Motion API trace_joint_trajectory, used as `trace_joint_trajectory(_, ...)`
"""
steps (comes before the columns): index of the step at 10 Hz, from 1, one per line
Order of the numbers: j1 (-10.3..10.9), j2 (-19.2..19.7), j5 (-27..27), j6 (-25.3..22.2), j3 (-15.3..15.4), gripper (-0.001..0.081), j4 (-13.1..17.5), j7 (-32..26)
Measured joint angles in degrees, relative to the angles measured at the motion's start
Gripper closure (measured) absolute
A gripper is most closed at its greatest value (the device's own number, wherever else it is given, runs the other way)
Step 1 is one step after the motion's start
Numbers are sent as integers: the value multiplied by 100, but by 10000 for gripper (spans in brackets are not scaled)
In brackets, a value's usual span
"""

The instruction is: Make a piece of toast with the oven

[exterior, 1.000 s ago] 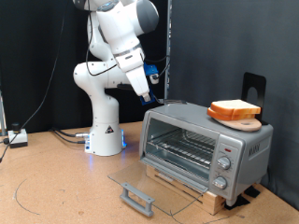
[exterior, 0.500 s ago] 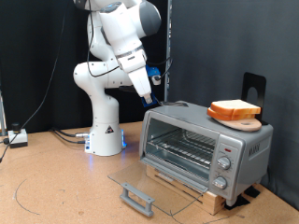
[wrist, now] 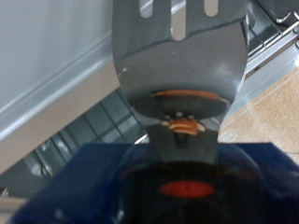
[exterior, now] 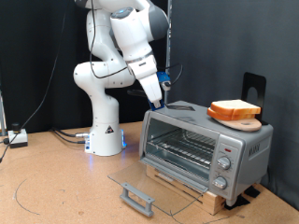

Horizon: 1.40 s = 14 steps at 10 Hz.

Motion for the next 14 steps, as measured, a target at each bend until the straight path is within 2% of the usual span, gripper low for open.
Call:
trace_joint_trajectory(4, 80, 355, 385, 146, 192, 410, 263, 58)
trace_joint_trajectory(9, 87, 606, 480, 159, 402, 410, 514, 186)
trace_joint_trajectory(14, 86, 666, 419, 105, 479, 410, 504, 259)
